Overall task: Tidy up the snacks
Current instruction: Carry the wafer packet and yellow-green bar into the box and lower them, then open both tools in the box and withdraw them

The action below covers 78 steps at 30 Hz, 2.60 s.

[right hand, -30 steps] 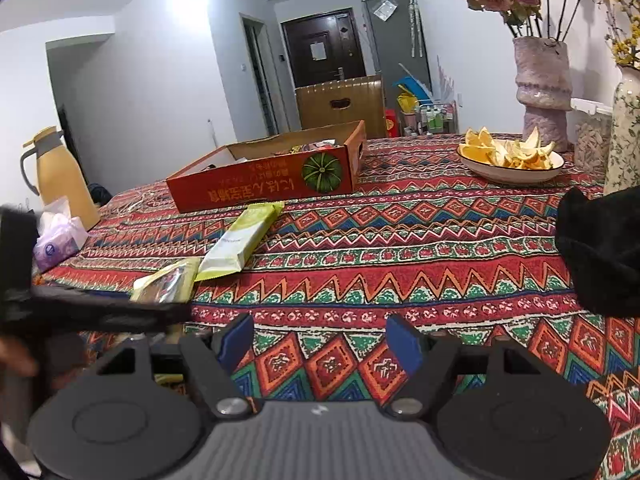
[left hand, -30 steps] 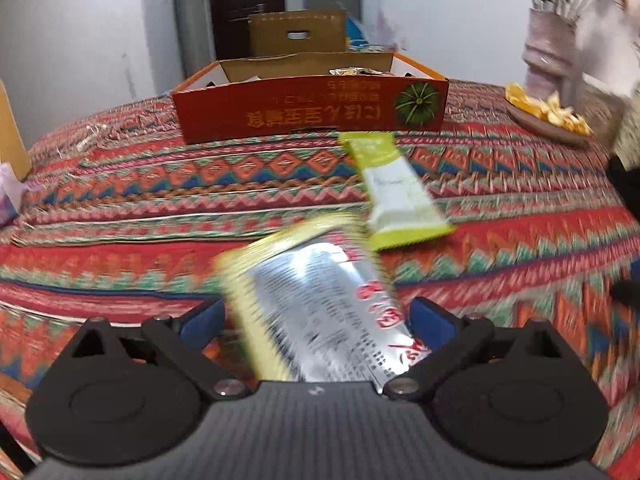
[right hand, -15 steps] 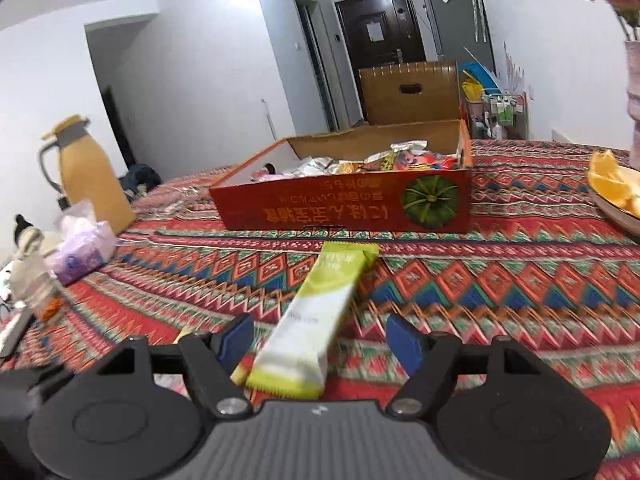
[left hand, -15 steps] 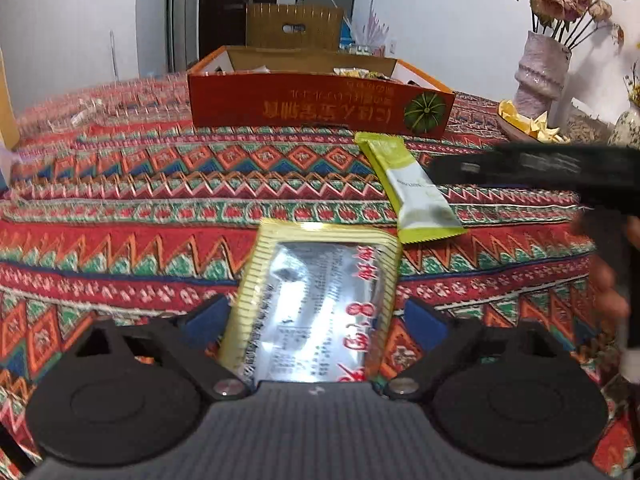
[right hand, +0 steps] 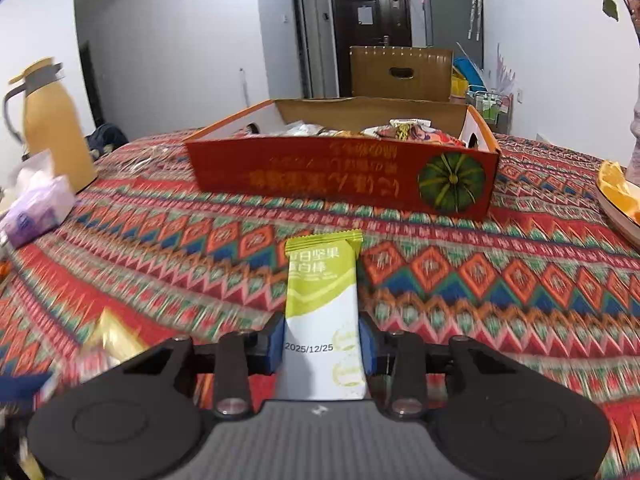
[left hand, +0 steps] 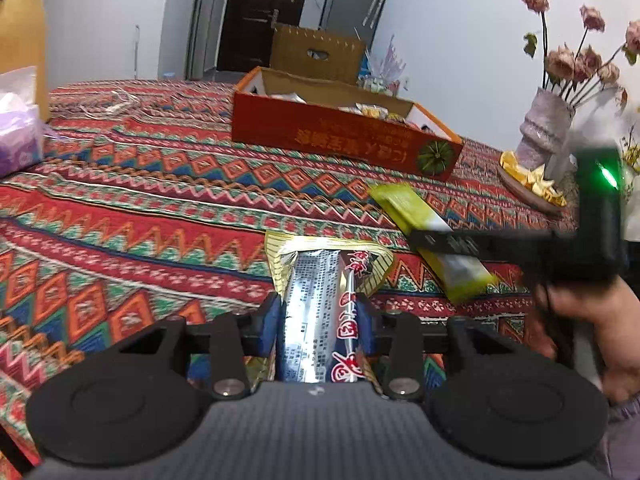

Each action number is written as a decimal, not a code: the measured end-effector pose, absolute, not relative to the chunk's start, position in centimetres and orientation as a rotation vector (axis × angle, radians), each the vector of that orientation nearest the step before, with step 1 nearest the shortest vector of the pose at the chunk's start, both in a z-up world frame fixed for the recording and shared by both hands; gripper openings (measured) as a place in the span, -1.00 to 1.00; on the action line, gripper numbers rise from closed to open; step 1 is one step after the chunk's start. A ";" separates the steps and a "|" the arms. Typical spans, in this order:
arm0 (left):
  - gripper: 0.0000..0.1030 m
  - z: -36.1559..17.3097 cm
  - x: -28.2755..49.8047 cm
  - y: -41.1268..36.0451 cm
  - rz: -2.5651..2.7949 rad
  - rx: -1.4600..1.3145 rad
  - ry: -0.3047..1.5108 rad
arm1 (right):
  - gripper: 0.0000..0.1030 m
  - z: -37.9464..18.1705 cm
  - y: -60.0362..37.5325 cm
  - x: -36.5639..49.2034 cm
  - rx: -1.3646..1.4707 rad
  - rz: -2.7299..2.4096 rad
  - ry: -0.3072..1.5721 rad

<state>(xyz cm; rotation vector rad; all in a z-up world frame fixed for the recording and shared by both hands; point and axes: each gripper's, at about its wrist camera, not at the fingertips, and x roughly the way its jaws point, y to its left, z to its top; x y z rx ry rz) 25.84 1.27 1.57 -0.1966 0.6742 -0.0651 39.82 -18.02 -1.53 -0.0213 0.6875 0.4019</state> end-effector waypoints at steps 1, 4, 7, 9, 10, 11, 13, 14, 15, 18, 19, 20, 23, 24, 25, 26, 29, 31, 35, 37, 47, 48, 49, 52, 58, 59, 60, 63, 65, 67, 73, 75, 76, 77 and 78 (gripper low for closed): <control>-0.25 2.0 25.3 1.7 -0.066 -0.203 0.660 | -0.29 -1.3 -18.3 38.4 -0.034 0.398 0.676; -0.25 3.2 23.9 2.4 -0.064 -0.209 0.618 | -0.29 -0.5 -19.6 34.2 -0.028 0.388 0.647; -0.25 4.5 22.8 2.5 -0.075 -0.205 0.579 | -0.29 0.3 -21.3 30.7 0.018 0.376 0.631; -0.25 5.0 22.4 2.5 -0.081 -0.208 0.566 | -0.29 0.9 -22.3 28.8 0.032 0.363 0.610; -0.25 5.3 22.4 2.4 -0.088 -0.212 0.561 | -0.29 1.4 -22.8 28.0 0.042 0.353 0.597; -0.25 5.6 22.4 2.3 -0.099 -0.213 0.555 | -0.29 1.8 -23.2 27.3 0.046 0.347 0.585; -0.25 6.0 22.6 2.2 -0.113 -0.216 0.549 | -0.29 2.6 -23.9 26.3 0.053 0.337 0.559; -0.25 6.2 22.9 2.1 -0.121 -0.217 0.548 | -0.29 3.0 -24.2 26.1 0.057 0.334 0.549; -0.25 6.4 23.3 2.1 -0.131 -0.220 0.546 | -0.29 3.4 -24.5 25.9 0.064 0.330 0.536; -0.25 7.6 25.4 2.5 -0.166 -0.236 0.534 | -0.29 4.4 -25.1 26.4 0.078 0.336 0.506; -0.25 8.1 26.3 2.6 -0.180 -0.236 0.526 | -0.29 4.8 -25.1 26.9 0.082 0.344 0.496; -0.25 8.7 27.5 2.9 -0.191 -0.235 0.517 | -0.29 5.2 -25.1 27.6 0.083 0.355 0.489; -0.25 10.5 31.8 3.5 -0.192 -0.216 0.497 | -0.29 7.0 -25.2 30.4 0.085 0.384 0.455; -0.25 11.0 33.1 3.7 -0.189 -0.215 0.492 | -0.29 7.7 -25.2 31.6 0.088 0.393 0.447; -0.25 11.6 34.6 3.9 -0.198 -0.215 0.486 | -0.29 8.5 -25.1 33.2 0.091 0.404 0.439; -0.25 12.4 36.6 4.1 -0.202 -0.223 0.482 | -0.29 8.9 -24.8 34.6 0.092 0.415 0.434; -0.25 13.8 42.0 4.2 -0.206 -0.225 0.478 | -0.29 10.5 -23.9 40.0 0.100 0.450 0.434; -0.25 14.3 46.0 4.2 -0.192 -0.224 0.488 | -0.29 11.1 -22.9 44.2 0.110 0.459 0.449; -0.25 13.6 53.8 4.1 -0.138 -0.233 0.531 | -0.29 10.6 -20.3 53.0 0.131 0.454 0.522; -0.24 12.5 57.2 4.0 -0.114 -0.231 0.561 | -0.29 9.8 -18.6 57.0 0.102 0.429 0.548; 0.00 4.7 67.5 2.8 -0.040 -0.323 0.748 | -0.21 3.3 -12.7 68.0 -0.043 0.306 0.694; 0.00 4.3 67.7 2.7 -0.037 -0.316 0.757 | -0.06 2.8 -12.7 68.5 -0.063 0.279 0.701; 0.07 4.0 67.7 2.8 -0.032 -0.306 0.752 | 0.03 2.6 -12.9 68.8 -0.056 0.265 0.711; 0.29 4.1 67.3 3.6 -0.037 -0.282 0.729 | 0.35 3.3 -14.0 68.2 -0.006 0.277 0.679; 0.34 7.0 64.6 4.2 -0.067 -0.188 0.678 | 0.38 5.4 -15.7 66.2 -0.029 0.264 0.652; 0.37 7.6 63.8 4.2 -0.077 -0.169 0.666 | 0.39 5.9 -16.1 65.6 -0.038 0.262 0.645; 0.40 8.3 62.9 4.2 -0.083 -0.155 0.653 | 0.41 6.6 -16.5 65.2 -0.045 0.259 0.638; 0.53 10.6 60.3 3.9 -0.084 -0.118 0.618 | 0.48 8.7 -17.7 63.6 -0.046 0.249 0.615; 0.71 12.1 58.3 3.9 -0.082 -0.092 0.599 | 0.53 10.3 -18.6 62.0 -0.032 0.241 0.588; 0.73 13.4 56.1 3.7 -0.084 -0.075 0.565 | 0.75 11.9 -19.9 59.9 -0.002 0.232 0.542; 0.97 17.3 47.6 3.1 -0.101 -0.002 0.442 | 0.81 15.8 -22.4 52.7 -0.032 0.213 0.470; 0.98 18.0 44.7 2.9 -0.109 0.011 0.411 | 0.81 16.9 -23.1 49.8 -0.048 0.213 0.441; 0.98 18.3 43.2 2.7 -0.107 0.012 0.400 | 0.81 17.2 -23.4 48.4 -0.051 0.213 0.429; 0.99 18.5 42.0 2.6 -0.106 0.010 0.392 | 0.81 17.5 -23.7 47.0 -0.054 0.216 0.418; 1.00 18.7 40.6 2.6 -0.106 0.007 0.386 | 0.83 17.8 -23.9 45.6 -0.055 0.221 0.410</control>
